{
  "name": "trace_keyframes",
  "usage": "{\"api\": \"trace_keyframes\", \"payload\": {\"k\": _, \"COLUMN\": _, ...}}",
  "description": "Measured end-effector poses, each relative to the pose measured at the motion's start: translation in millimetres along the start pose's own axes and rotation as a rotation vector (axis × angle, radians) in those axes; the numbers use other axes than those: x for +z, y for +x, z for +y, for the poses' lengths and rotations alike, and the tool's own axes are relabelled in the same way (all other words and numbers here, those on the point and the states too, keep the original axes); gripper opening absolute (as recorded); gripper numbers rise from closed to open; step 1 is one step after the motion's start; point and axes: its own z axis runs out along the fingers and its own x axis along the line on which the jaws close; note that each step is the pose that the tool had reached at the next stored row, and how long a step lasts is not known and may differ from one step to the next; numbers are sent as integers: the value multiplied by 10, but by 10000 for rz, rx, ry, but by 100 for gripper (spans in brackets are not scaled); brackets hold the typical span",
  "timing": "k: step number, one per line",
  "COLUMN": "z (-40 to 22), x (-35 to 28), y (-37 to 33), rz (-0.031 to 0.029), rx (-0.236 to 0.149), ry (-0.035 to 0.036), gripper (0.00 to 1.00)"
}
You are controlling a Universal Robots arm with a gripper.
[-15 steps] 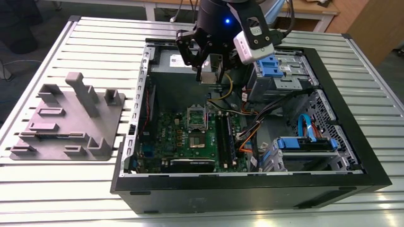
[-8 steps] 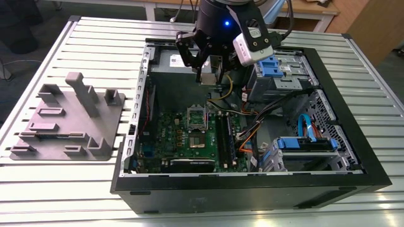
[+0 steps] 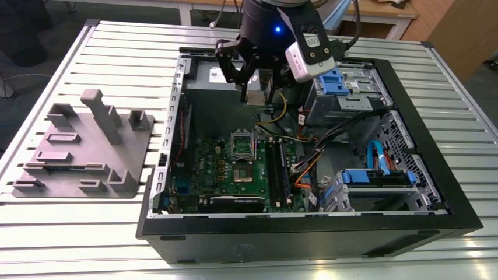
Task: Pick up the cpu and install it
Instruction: 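Pick up the cpu and move it towards the insertion slot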
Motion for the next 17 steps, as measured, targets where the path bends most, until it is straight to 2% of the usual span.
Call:
{"api": "trace_keyframes", "payload": {"k": 6, "z": -74, "x": 25, "y": 40, "rz": -50, "rx": -7, "ry": -41, "gripper": 47}}
{"api": "trace_keyframes", "payload": {"k": 12, "z": -150, "x": 78, "y": 43, "rz": -50, "rx": -6, "ry": -42, "gripper": 47}}
{"api": "trace_keyframes", "payload": {"k": 17, "z": -205, "x": 150, "y": 47, "rz": -52, "rx": -6, "ry": -43, "gripper": 47}}
